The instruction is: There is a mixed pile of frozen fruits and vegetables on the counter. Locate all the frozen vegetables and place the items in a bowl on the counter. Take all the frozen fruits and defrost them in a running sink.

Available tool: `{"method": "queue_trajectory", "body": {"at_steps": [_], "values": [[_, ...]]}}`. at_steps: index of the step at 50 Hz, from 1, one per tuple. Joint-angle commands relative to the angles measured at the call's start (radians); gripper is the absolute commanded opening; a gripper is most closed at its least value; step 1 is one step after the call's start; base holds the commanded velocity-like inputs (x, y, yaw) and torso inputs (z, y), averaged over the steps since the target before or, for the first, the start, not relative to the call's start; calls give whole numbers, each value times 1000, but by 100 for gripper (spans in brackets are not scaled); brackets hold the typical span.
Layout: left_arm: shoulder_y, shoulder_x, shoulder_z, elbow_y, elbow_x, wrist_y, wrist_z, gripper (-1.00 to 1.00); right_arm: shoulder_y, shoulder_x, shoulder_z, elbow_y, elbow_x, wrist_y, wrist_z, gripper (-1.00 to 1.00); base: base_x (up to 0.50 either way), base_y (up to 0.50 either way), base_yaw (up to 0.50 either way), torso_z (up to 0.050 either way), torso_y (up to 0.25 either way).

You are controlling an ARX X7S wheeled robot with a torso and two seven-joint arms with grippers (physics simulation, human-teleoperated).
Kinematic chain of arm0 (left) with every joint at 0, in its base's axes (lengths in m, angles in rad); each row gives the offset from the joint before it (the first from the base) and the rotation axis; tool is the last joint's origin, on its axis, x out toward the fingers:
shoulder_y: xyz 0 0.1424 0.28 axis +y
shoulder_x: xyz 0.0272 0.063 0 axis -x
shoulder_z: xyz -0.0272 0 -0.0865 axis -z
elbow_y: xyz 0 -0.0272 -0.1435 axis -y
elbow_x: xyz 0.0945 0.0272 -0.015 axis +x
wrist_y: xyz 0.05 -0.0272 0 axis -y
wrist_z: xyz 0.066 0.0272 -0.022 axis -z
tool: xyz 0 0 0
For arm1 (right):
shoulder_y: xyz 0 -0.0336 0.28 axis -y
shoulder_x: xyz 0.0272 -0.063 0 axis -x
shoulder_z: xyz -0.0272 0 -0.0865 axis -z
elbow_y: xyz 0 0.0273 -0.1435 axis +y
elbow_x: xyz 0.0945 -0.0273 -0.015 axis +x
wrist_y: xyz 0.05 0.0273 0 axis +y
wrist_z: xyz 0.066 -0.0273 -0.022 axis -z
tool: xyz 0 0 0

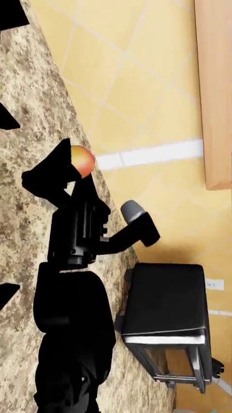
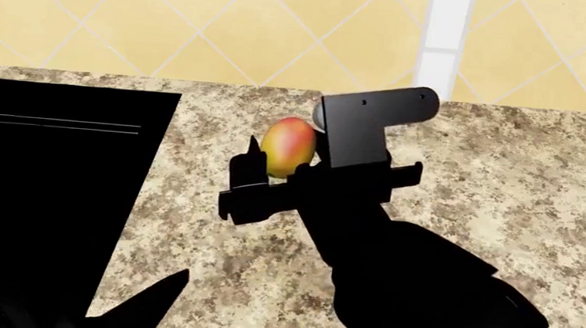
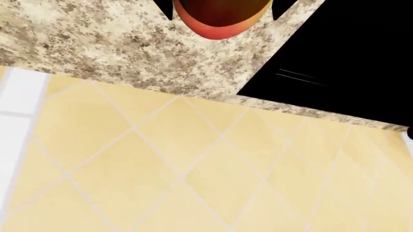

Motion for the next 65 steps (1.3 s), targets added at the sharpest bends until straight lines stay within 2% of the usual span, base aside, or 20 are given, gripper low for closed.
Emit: {"method": "queue_trajectory", "body": {"at_steps": [1,3,5,6,8,11,15,18,20,25,29,31,36,45,50,60,65], "values": [[-117,-173,-14,69,-294,-68,13,100,18,-4,2,12,-24,18,-18,-100,0,0,0,0,0],[-162,-197,-1,66,-351,-91,1,100,31,-1,-2,19,-56,8,-5,-100,0,0,0,0,0],[-268,-179,48,29,-424,-126,-52,100,61,7,-5,29,-79,13,-6,-100,0,0,0,0,0],[-269,-195,40,27,-442,-120,-53,100,66,9,-1,30,-74,16,-6,-100,0,0,0,0,0],[-344,-179,90,-25,-499,-150,-93,100,74,14,-1,22,-72,25,-2,-100,0,0,0,0,0],[-404,-185,106,-70,-528,-186,-78,100,69,15,-3,16,-72,26,0,-100,0,0,0,0,0],[-516,-107,221,-196,-512,-292,-99,100,63,8,-3,17,-65,26,-7,-100,0,0,0,0,0],[-574,-82,266,-226,-522,-350,-97,100,67,9,-3,17,-64,30,-10,-100,0,0,0,0,0],[-646,-75,297,-237,-590,-381,-111,100,72,10,-2,21,-63,33,-13,-100,0,0,0,0,0],[-692,-62,369,-247,-686,-383,-179,100,62,7,-2,33,-63,27,-20,-100,0,0,0,0,2],[-731,-60,383,-202,-770,-386,-180,100,63,6,-3,32,-59,34,-21,-100,0,0,0,0,0],[-721,-64,400,-171,-812,-365,-195,100,63,5,-3,32,-59,34,-22,-100,0,0,0,0,0],[-651,-70,400,-122,-801,-323,-210,100,52,-3,-7,49,-60,32,-32,-100,0,0,0,0,0],[-611,-64,432,-66,-824,-286,-246,100,63,-9,-11,58,-58,46,-39,-100,0,0,0,0,0],[-582,-74,446,-42,-829,-276,-257,100,53,-10,-14,61,-59,43,-43,-100,0,0,0,0,0],[-534,-40,486,-23,-796,-268,-279,100,43,0,-11,58,-56,40,-45,-100,0,0,0,0,0],[-530,-68,505,-19,-810,-280,-292,100,47,-1,-9,60,-53,44,-46,-100,0,0,0,0,2]]}}
